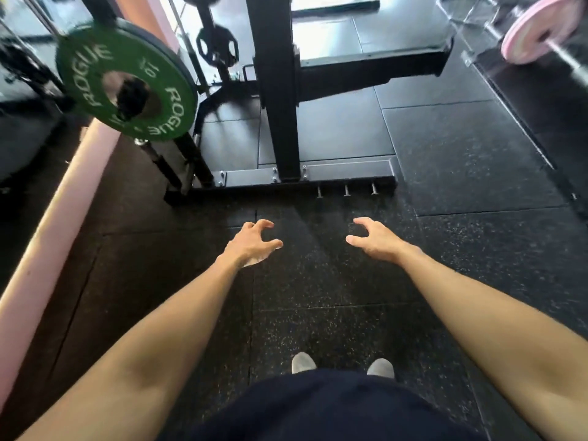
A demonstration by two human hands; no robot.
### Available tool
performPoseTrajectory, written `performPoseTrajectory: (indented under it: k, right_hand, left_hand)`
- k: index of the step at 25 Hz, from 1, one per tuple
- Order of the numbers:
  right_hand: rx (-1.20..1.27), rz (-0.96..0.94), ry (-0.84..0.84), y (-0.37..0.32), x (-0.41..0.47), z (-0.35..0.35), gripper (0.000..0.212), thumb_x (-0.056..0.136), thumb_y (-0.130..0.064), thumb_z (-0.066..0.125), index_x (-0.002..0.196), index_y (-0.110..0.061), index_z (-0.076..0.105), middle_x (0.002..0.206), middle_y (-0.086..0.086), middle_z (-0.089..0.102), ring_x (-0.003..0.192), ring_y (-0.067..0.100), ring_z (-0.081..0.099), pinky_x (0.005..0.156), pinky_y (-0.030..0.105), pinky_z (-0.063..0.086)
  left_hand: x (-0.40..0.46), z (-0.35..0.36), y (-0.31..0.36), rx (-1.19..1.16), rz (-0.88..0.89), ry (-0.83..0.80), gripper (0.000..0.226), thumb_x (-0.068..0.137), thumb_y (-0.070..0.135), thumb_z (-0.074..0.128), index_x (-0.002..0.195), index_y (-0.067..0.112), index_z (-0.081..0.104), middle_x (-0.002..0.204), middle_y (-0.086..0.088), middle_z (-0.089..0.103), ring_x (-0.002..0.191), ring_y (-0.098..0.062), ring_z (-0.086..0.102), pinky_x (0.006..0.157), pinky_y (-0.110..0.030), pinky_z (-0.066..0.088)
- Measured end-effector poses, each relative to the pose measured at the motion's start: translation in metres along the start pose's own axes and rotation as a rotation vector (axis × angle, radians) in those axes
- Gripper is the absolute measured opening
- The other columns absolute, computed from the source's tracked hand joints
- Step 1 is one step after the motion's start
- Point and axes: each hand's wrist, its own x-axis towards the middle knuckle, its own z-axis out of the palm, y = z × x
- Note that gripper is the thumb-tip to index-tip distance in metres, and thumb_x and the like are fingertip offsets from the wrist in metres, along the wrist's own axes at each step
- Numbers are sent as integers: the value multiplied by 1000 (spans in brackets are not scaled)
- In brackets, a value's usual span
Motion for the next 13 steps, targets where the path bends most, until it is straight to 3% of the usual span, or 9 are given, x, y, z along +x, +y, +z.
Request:
performPoseTrajectory:
  k: [9,13]
  right_hand:
    - [-46,-260,328,-134,15,-132,64,91,-44,58,146,-26,31,150,11,35,137,29,37,112,40,31]
    - [-58,-344,430,-176,15,-193,66,88,-48,59,145,-30,32,150,9,35,136,28,39,111,42,34]
  left_hand:
    - [29,-174,89,-91,242,340,57,82,51,64,135,36,47,134,-6,43,121,-26,50,106,-38,39]
    - [33,-237,140,-131,373,460,56,85,48,65,136,34,48,126,-3,44,113,-21,50,100,-32,41]
